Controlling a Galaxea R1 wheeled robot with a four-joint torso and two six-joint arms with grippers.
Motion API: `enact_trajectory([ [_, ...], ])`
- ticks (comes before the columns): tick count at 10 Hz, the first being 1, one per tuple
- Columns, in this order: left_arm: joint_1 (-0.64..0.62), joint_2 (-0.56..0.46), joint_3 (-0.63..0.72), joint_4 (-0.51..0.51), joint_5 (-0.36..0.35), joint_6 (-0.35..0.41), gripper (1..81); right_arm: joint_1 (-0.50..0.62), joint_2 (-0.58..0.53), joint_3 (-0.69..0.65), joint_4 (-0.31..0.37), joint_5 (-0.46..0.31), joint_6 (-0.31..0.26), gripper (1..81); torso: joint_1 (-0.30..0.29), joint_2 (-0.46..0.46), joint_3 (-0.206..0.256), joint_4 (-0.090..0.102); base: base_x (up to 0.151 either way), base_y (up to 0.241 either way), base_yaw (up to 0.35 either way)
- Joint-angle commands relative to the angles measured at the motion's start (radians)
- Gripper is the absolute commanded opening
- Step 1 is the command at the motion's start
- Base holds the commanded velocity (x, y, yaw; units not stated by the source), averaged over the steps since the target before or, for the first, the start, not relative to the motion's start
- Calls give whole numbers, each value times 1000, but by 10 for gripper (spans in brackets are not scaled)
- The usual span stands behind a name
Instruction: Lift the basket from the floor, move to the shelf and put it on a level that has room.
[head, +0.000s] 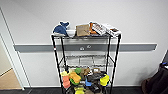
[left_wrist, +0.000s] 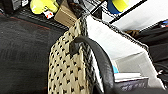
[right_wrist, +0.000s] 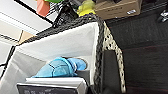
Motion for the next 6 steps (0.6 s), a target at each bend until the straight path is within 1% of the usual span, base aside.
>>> enact_trajectory([
  [1,-121,-30,28,11,2,1,10,130,-26,23,6,-3,-4,10,0,0,0,0,124,0,0],
  [6,-121,-30,28,11,2,1,10,127,-26,23,6,-3,-4,10,0,0,0,0,125,0,0],
])
